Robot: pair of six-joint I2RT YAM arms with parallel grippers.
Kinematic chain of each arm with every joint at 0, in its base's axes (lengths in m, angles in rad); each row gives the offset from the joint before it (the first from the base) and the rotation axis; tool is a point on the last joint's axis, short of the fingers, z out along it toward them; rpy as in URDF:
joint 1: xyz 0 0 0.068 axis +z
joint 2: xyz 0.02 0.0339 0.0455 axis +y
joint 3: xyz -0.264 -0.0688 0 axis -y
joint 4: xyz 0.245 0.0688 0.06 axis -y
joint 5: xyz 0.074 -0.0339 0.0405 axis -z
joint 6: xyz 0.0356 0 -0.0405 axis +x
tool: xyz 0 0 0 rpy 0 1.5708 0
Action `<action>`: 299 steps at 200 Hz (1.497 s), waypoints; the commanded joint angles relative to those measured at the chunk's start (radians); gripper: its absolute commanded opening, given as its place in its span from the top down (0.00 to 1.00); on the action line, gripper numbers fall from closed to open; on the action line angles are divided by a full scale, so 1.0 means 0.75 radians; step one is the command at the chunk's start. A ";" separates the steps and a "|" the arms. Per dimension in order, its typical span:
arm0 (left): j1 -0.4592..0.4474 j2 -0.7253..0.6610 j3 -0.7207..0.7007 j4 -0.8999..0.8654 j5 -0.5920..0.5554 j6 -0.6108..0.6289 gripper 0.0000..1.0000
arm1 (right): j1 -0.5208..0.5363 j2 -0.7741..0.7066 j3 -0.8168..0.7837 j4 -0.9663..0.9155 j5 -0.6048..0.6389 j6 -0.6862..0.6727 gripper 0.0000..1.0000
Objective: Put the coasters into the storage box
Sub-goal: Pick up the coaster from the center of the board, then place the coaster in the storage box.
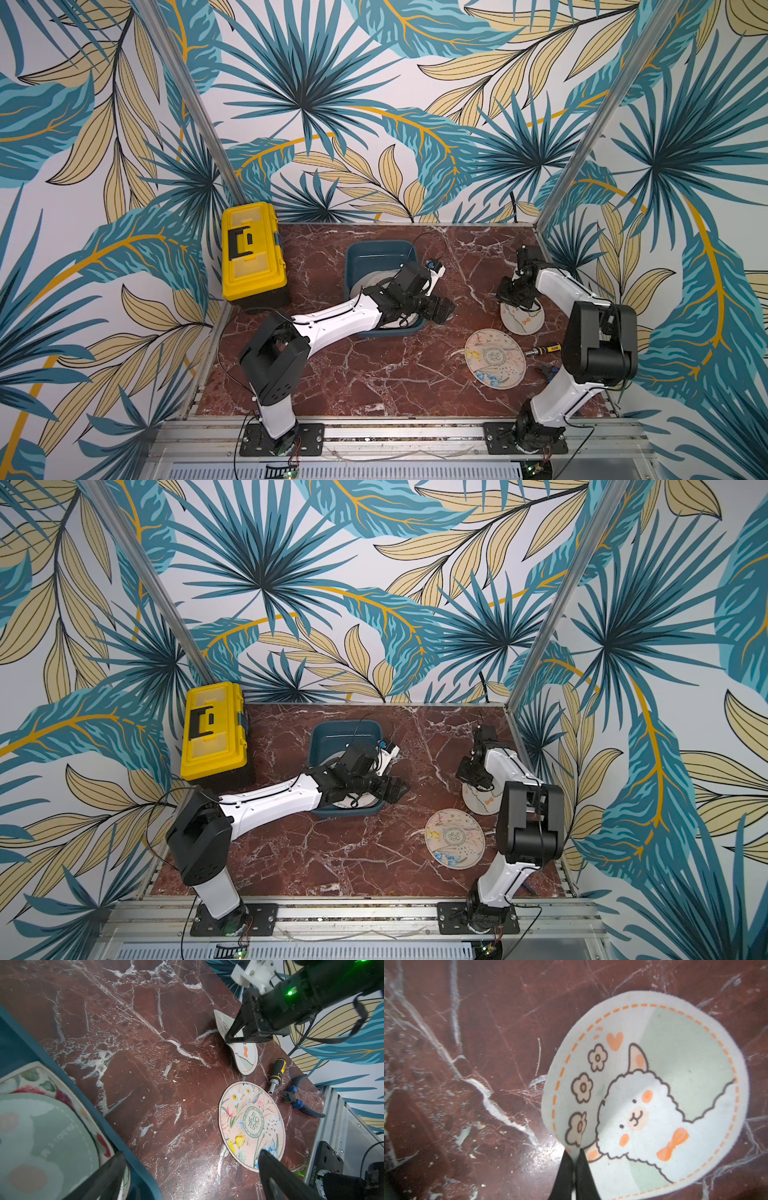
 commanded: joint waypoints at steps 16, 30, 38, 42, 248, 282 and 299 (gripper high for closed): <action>0.008 -0.072 0.003 0.019 -0.085 0.007 0.00 | 0.024 -0.073 0.021 -0.049 -0.093 0.006 1.00; 0.013 -0.078 -0.003 0.019 -0.088 0.008 0.01 | 0.039 -0.093 0.035 -0.047 -0.116 0.009 1.00; 0.019 -0.082 -0.010 0.019 -0.088 0.006 0.00 | 0.050 -0.104 0.045 -0.049 -0.121 0.014 1.00; 0.022 -0.086 -0.013 0.019 -0.088 0.006 0.00 | 0.056 -0.109 0.054 -0.049 -0.122 0.015 1.00; 0.211 -0.469 -0.357 0.066 -0.334 -0.085 0.01 | 0.587 0.036 0.640 -0.017 -0.161 0.007 1.00; 0.211 -0.543 -0.391 0.066 -0.368 -0.067 0.00 | 0.656 0.118 0.721 -0.032 -0.190 -0.004 1.00; 0.213 -0.575 -0.405 0.065 -0.382 -0.057 0.00 | 0.688 0.153 0.756 -0.042 -0.202 -0.015 1.00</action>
